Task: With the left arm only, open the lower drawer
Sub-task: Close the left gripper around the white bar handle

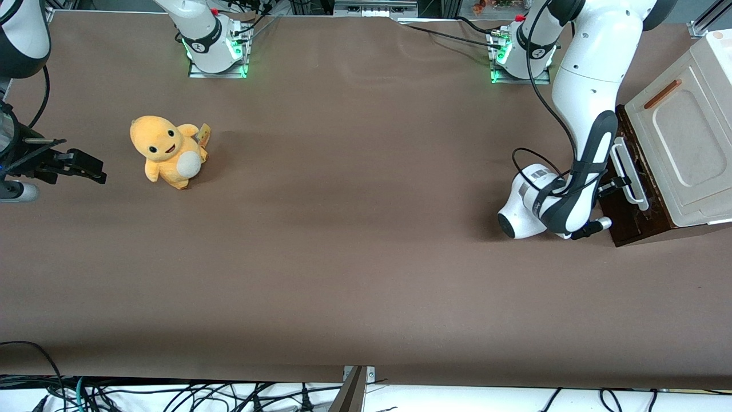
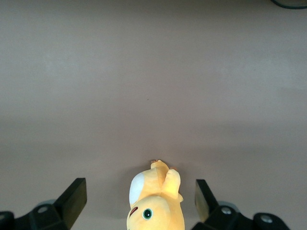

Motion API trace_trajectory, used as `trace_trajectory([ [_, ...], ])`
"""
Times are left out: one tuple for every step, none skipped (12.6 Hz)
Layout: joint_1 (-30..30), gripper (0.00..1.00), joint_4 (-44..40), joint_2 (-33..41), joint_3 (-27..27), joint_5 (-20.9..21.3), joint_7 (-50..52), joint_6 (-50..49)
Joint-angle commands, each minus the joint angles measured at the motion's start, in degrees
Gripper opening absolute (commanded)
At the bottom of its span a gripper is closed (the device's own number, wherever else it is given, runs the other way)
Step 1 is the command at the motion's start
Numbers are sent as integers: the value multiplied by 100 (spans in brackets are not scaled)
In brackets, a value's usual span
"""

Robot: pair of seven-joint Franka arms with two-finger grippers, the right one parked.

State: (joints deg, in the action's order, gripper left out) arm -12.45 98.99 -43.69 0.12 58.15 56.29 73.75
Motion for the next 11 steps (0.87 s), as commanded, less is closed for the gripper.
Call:
trace_trajectory([
  [32, 19, 120, 97, -21, 232, 13, -36],
  [32, 18, 120, 97, -21, 232, 31, -36],
  [32, 17, 120, 97, -21, 232, 40, -36],
  [23, 17, 120, 89, -21, 224, 40, -36],
  [15, 17, 112, 89, -21, 223, 40, -36],
  [6, 17, 111, 89, -21, 223, 48, -45],
  [-12, 17, 111, 89, -21, 215, 49, -53],
  [-38, 17, 103, 80, -21, 189, 49, -53],
  [-56, 17, 94, 54, -21, 180, 66, -62],
  [-82, 17, 85, 36, -21, 153, 75, -80],
  [-108, 17, 76, 45, -21, 136, 75, -80],
])
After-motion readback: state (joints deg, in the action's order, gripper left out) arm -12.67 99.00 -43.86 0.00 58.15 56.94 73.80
